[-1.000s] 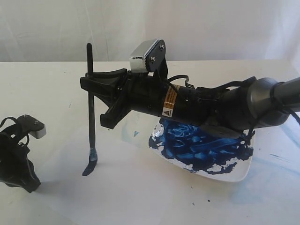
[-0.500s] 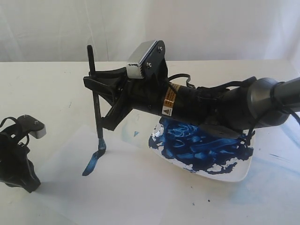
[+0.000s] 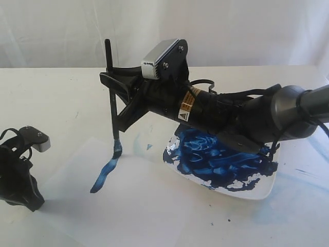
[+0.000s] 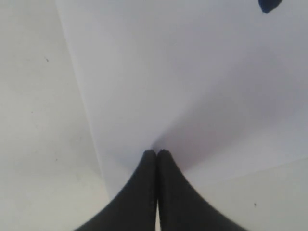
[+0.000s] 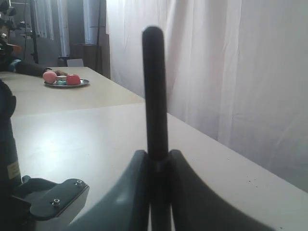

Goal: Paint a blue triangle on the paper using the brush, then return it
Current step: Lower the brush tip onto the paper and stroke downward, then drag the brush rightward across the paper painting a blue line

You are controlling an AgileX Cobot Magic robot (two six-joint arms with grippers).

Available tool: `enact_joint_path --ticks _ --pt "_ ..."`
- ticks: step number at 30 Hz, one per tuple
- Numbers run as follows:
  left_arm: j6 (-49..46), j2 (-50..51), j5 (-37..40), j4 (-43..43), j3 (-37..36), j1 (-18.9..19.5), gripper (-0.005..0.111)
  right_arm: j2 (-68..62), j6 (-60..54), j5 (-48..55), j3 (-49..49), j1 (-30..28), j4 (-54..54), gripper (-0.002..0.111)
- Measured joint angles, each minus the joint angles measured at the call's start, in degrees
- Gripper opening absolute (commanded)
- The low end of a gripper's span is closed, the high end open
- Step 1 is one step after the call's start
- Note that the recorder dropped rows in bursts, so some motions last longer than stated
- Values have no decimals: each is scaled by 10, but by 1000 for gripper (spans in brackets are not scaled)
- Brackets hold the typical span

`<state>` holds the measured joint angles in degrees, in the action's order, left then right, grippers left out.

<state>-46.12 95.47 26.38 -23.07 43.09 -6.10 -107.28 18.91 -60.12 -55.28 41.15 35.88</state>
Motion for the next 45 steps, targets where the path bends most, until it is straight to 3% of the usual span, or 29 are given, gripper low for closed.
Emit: enact_joint_path --ticks 11,18,26,30,37,39,45 --pt "0 0 0 0 0 0 0 62 36 -14 0 0 45 0" --pt "0 0 0 0 0 0 0 156 214 142 0 12 145 0" --pt "0 0 0 0 0 0 0 247 234 321 0 92 132 0" --pt "0 -1 0 0 0 0 0 250 125 356 0 135 8 0" --pt "0 -1 0 0 0 0 0 209 -240 306 0 201 -428 0" --pt "0 -1 1 0 0 0 0 192 -300 275 0 217 -525 0" --pt "0 -1 1 0 0 0 0 142 -326 242 0 239 -595 0"
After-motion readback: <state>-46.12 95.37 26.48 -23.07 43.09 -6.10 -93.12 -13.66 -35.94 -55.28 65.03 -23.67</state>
